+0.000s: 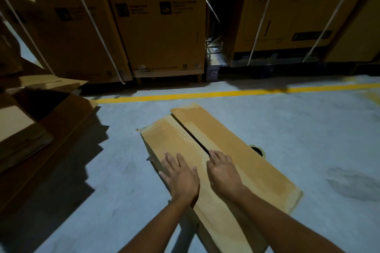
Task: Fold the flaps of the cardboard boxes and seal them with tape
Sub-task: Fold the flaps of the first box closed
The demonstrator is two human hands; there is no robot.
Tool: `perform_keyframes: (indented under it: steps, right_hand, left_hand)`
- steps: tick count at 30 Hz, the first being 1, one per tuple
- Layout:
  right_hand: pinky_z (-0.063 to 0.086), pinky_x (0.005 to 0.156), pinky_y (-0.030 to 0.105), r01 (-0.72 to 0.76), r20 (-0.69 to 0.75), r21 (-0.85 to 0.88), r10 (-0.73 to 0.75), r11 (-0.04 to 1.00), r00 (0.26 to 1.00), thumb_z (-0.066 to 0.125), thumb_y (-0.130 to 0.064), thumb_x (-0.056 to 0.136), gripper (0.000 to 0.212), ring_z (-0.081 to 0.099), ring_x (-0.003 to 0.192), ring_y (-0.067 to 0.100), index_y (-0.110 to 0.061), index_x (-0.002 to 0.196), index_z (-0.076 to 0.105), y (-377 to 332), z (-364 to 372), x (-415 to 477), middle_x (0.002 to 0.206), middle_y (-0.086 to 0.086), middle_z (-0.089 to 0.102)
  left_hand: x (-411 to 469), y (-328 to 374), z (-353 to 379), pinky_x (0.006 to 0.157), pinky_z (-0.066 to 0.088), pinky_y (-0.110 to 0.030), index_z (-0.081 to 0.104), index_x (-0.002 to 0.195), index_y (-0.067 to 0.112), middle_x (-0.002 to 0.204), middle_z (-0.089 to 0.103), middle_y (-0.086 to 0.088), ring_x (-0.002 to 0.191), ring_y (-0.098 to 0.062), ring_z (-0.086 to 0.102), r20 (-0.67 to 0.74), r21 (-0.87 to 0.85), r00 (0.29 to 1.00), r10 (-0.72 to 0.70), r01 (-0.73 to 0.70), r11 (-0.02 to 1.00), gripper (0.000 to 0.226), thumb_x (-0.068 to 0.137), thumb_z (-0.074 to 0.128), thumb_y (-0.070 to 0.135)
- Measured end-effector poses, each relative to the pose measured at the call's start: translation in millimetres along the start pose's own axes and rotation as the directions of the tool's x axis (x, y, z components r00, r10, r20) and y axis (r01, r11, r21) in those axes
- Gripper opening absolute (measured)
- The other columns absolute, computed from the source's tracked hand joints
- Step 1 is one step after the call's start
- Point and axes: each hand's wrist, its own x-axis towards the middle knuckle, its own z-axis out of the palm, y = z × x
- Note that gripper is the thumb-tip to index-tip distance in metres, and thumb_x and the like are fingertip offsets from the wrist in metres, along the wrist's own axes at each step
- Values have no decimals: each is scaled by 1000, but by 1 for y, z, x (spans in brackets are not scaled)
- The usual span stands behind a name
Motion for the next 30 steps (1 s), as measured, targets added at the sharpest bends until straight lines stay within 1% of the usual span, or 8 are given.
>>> perform_keyframes:
  steps: [3, 8, 10, 13, 19, 22, 26, 30]
  right_hand:
    - [52, 89, 38, 0, -94, 71, 7, 997, 996, 70, -16, 77, 24, 58, 110, 26, -13, 101, 73, -20, 11, -16, 120, 7, 68]
    - [41, 109, 38, -328, -51, 173, 341, 929, 939, 43, -29, 103, 48, 48, 134, 27, -9, 146, 47, -39, 9, -5, 146, 10, 52]
    - [46, 100, 36, -432, -40, 212, 450, 877, 892, 35, -41, 106, 53, 55, 125, 25, -9, 148, 43, -46, 8, 9, 141, 9, 55]
    - [48, 74, 34, -479, -56, 201, 498, 855, 866, 28, -52, 106, 52, 64, 98, 23, -14, 130, 55, -45, 4, 27, 117, 6, 61]
    - [41, 70, 35, -285, -30, 221, 299, 933, 954, 28, -51, 107, 48, 65, 91, 28, -15, 113, 59, -31, 20, 46, 103, 7, 67]
    - [43, 72, 37, -140, -66, 295, 167, 945, 984, 31, -47, 107, 42, 65, 89, 30, -16, 107, 60, -42, 22, 57, 101, 9, 68]
    - [46, 74, 41, 121, -69, 324, -104, 938, 992, 32, -39, 106, 40, 64, 88, 37, -14, 105, 64, -65, 27, 72, 101, 12, 70]
    - [44, 53, 35, 256, -240, 234, -200, 938, 950, 49, -32, 98, 27, 62, 60, 35, -13, 89, 66, -75, 31, 72, 78, 10, 66]
  left_hand:
    - [21, -17, -12, 120, 5, -56, 10, 158, 15, 166, -7, -15, 152, -34, -6, 47, 64, 980, 193, -196, 978, 67, 104, 32, 48]
    - [64, -41, -36, 121, 11, -50, 24, 154, 15, 165, 9, -17, 152, -34, 4, 41, 181, 927, 373, -374, 910, 60, 104, 37, 46]
    - [80, -42, -43, 122, 11, -47, 23, 154, 16, 165, 8, -16, 153, -33, 3, 68, 190, 898, 435, -440, 878, 60, 104, 40, 45]
    - [98, -36, -49, 122, 10, -45, 16, 156, 18, 166, 4, -12, 153, -30, 1, 49, 183, 842, 537, -536, 824, 64, 103, 41, 44]
    - [117, -38, -49, 123, 2, -49, 1, 158, 32, 166, -15, -6, 152, -26, -15, 130, 341, 662, 739, -729, 593, 64, 104, 30, 47]
    - [120, -52, -46, 122, 3, -52, 13, 158, 29, 167, -4, -2, 153, -23, -11, 163, 339, 670, 724, -727, 597, 56, 104, 18, 44]
    - [110, -87, -43, 120, 18, -54, 38, 151, 19, 163, 24, -6, 153, -25, 14, 132, 320, 718, 683, -683, 656, 61, 100, 12, 41]
    - [99, -106, -43, 110, 35, -47, 61, 115, 16, 142, 52, -10, 135, -29, 44, -36, 251, 732, 681, -653, 715, 45, 101, 24, 39]
